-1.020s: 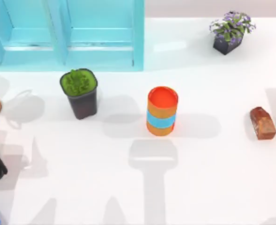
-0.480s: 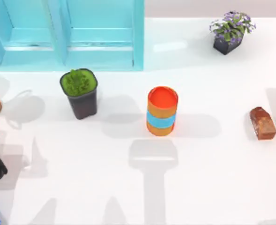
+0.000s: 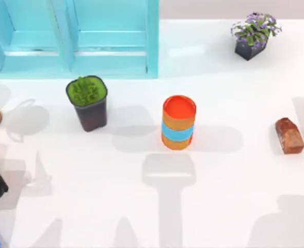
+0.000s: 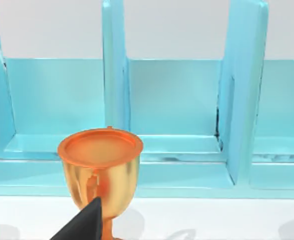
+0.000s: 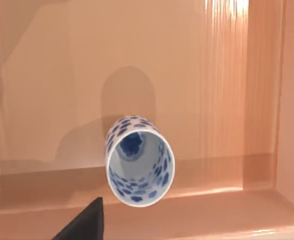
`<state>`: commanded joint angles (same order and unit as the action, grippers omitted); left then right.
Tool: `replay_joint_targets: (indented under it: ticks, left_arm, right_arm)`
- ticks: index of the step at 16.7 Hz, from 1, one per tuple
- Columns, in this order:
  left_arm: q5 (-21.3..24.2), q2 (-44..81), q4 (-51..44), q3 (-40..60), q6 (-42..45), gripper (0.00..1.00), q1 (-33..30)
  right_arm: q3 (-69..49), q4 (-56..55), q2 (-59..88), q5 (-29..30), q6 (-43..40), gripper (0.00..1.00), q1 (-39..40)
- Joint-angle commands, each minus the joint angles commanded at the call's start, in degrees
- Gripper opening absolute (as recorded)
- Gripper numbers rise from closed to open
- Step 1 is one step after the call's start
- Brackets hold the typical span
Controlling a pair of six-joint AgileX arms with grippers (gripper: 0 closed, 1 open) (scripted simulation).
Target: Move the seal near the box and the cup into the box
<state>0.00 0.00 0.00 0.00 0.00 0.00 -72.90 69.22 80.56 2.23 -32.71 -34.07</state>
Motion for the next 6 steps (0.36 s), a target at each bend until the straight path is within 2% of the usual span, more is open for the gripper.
replay_joint_targets:
  ticks: [6]
  left_arm:
    - [0.0,0.0,0.0,0.0,0.0,1.0,0.0]
  right_arm:
    - [0.4,6.6,5.3,-2.3,-1.3,1.0,-0.6]
